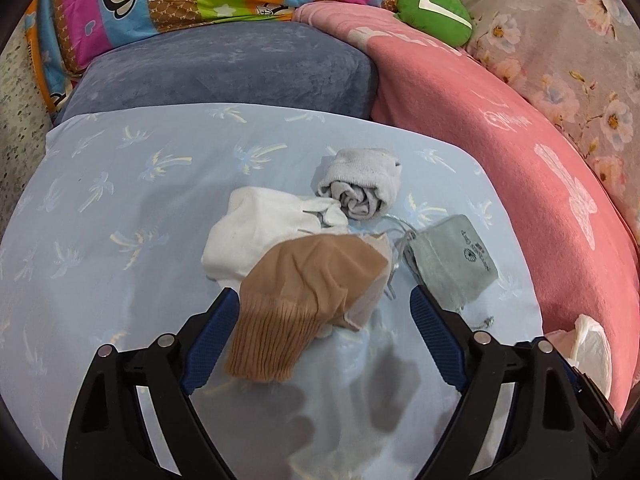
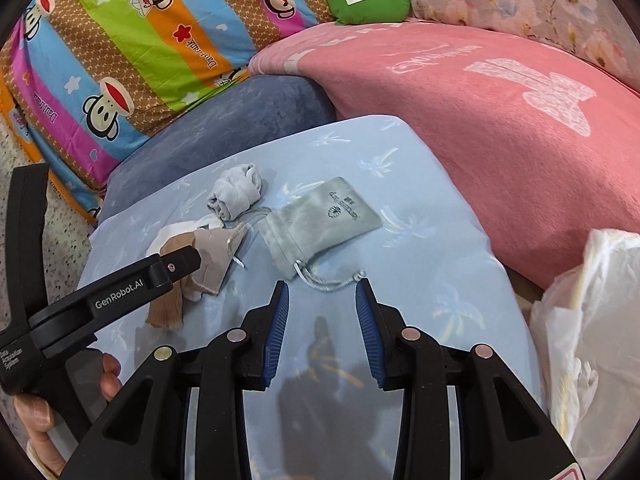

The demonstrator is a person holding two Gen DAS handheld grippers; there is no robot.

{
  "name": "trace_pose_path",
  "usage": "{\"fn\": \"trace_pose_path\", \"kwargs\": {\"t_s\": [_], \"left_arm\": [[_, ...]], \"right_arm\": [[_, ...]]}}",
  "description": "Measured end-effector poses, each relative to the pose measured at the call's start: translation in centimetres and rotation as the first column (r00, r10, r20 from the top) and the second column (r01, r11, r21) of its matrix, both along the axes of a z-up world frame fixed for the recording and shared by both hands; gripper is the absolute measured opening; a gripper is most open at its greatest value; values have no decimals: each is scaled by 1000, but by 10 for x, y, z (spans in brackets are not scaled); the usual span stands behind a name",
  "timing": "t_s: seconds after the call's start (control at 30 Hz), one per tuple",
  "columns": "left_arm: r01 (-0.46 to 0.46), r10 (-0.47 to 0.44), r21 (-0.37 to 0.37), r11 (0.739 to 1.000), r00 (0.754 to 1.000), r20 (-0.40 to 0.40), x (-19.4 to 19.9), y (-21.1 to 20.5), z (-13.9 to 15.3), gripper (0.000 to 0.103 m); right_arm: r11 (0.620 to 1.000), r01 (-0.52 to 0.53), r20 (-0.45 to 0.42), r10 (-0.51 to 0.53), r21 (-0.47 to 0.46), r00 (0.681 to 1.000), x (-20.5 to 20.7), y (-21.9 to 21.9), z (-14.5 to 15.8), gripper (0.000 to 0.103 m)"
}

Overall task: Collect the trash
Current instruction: 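Grasp the tan stocking with the left gripper while the right grasps the grey pouch, then carry stocking and grey pouch into the bagged bin and open both grippers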

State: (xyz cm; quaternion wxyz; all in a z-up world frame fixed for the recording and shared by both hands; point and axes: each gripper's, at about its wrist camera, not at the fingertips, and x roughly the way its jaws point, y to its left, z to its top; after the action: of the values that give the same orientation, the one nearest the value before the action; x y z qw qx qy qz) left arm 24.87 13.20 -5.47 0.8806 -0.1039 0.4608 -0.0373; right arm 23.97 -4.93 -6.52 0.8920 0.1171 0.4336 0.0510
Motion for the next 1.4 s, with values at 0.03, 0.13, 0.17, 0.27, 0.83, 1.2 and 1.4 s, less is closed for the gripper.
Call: {"fn": "trace_pose_path", "kwargs": {"t_s": [0.03,0.13,0.17,0.27,0.83,1.2,1.4], "left_arm": [[-1,1,0,1000,1000,-1,2,0,-1,82],[1,-1,6,1000,1000,-17,10,0,-4,68],[0,0,7,1000,1000,-25,12,0,-7,64],[-1,1,3,1000,999,-35,14,2,-10,50],[31,-31,-14,999,1000,-6,0,-1,4,8],[90,-89,-25,996,995,42,-30,-32,33,7],[147,-145,-17,989,987,73,-52,-62,50,8]], "right_arm": [[1000,-4,-3,4,2,1000,5,2,-2,35],[1000,-12,-11,12,6,1000,21,10,-9,35],[1000,-12,-13,13,7,1000,25,11,-11,35],[1000,-13,-24,13,22,1000,38,15,-18,35],[995,2,-46,2,103,999,40,11,-28,7],[991,51,27,-54,122,998,-15,-25,10,7],[989,85,70,-94,122,993,-46,-54,31,7]]}}
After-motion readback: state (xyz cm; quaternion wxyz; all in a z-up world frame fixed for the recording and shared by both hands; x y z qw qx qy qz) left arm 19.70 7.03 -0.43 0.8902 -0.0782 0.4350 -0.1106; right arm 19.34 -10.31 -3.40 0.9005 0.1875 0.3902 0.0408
